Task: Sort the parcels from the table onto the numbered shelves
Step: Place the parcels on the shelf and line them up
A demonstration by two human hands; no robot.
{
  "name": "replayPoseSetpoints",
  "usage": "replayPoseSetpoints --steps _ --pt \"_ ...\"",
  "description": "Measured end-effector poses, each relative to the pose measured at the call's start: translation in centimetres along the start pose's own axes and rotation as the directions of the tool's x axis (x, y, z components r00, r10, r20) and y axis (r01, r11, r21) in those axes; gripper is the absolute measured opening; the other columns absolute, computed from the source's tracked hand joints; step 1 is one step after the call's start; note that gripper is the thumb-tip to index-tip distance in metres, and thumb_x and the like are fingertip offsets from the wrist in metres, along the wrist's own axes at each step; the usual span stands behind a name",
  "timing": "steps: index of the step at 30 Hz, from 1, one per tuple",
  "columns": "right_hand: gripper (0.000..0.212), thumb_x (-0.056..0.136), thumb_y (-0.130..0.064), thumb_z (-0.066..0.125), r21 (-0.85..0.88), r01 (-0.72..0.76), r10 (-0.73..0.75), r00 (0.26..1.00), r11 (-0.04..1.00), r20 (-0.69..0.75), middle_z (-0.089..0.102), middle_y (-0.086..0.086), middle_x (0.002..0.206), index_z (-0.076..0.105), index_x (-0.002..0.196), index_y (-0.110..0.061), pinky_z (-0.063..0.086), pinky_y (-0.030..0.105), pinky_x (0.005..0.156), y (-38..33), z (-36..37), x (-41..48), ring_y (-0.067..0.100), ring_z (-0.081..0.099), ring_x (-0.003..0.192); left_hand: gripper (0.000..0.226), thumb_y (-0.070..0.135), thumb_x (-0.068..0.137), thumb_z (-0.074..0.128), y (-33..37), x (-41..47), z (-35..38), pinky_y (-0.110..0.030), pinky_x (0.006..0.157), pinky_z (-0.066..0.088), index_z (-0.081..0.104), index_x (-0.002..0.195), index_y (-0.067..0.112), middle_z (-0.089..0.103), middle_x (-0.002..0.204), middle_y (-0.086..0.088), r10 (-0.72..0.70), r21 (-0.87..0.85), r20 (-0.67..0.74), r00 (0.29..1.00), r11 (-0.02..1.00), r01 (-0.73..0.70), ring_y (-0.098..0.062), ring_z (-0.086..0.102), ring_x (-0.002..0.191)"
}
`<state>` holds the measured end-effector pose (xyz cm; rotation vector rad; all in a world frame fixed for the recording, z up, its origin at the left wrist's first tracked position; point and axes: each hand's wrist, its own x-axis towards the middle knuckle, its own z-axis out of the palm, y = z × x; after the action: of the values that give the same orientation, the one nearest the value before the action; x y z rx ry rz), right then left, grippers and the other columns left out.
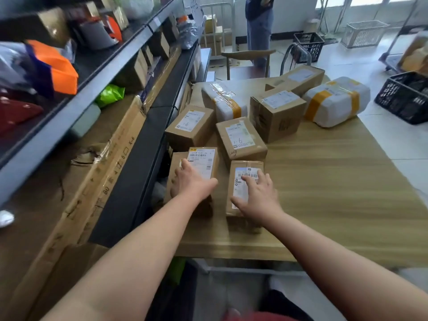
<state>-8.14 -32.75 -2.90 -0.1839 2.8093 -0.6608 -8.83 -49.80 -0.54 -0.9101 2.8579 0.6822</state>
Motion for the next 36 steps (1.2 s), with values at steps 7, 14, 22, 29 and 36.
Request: replayPoseSetpoints --steps 7,14,22,29,36 --pt "0.102 0.072 -0.071 0.061 -0.037 -0.105 0.106 0.994 0.994 0.034 -0.014 0.006 0.161 0.009 0.152 -0.034 0.009 0.049 0.118 0.3 3.1 -0.9 0.027 -0.018 0.147 0.099 0.059 0.072 0.066 -2.8 -0.1 1.1 -0.048 0.098 0.044 0.015 0.147 0.021 0.032 0.143 -0.010 0.075 0.135 0.047 0.996 0.988 -0.081 -0.032 0.038 0.127" --pt "0.086 0.069 -0.055 0.072 0.014 -0.110 0.109 0.992 0.994 0.058 -0.012 0.000 0.160 0.026 0.142 -0.051 0.020 0.053 0.113 2.1 1.6 -1.3 0.032 0.001 0.146 0.101 0.055 0.068 0.073 -2.7 -1.3 2.3 -0.043 0.096 0.044 0.018 0.146 0.023 0.034 0.141 -0.008 0.134 0.031 -0.058 0.989 0.991 -0.132 -0.028 0.040 0.124" --pt "0.084 0.070 -0.055 0.069 -0.082 -0.044 0.047 0.998 0.996 0.042 -0.009 0.002 0.160 0.023 0.141 -0.056 0.025 0.053 0.110 4.7 1.0 -1.9 0.031 0.008 0.144 0.094 0.053 0.071 0.070 -1.5 -3.0 2.6 -0.042 0.094 0.044 0.020 0.145 0.024 0.030 0.146 -0.008 0.100 0.125 -0.090 0.991 0.988 -0.089 -0.030 0.037 0.128" --pt "0.087 0.068 -0.055 0.067 -0.113 0.126 -0.127 0.992 0.986 -0.008 0.007 0.003 0.159 0.028 0.145 -0.046 0.023 0.046 0.111 6.0 -1.3 -1.4 0.027 0.014 0.143 0.094 0.050 0.073 0.072 -1.0 -4.9 1.8 -0.040 0.092 0.042 0.018 0.145 0.024 0.033 0.142 -0.007 -0.036 0.012 -0.102 0.994 0.999 0.038 -0.027 0.037 0.128" --pt "0.084 0.068 -0.059 0.065 -0.105 0.319 -0.310 0.946 0.942 0.095 0.016 0.000 0.158 0.032 0.145 -0.045 0.025 0.045 0.111 8.2 -4.6 -1.4 0.028 0.022 0.139 0.094 0.054 0.073 0.070 -0.3 -10.8 1.3 -0.039 0.089 0.043 0.018 0.147 0.027 0.032 0.144 -0.004 -0.206 -0.036 -0.183 0.961 0.979 0.203 -0.025 0.039 0.126"
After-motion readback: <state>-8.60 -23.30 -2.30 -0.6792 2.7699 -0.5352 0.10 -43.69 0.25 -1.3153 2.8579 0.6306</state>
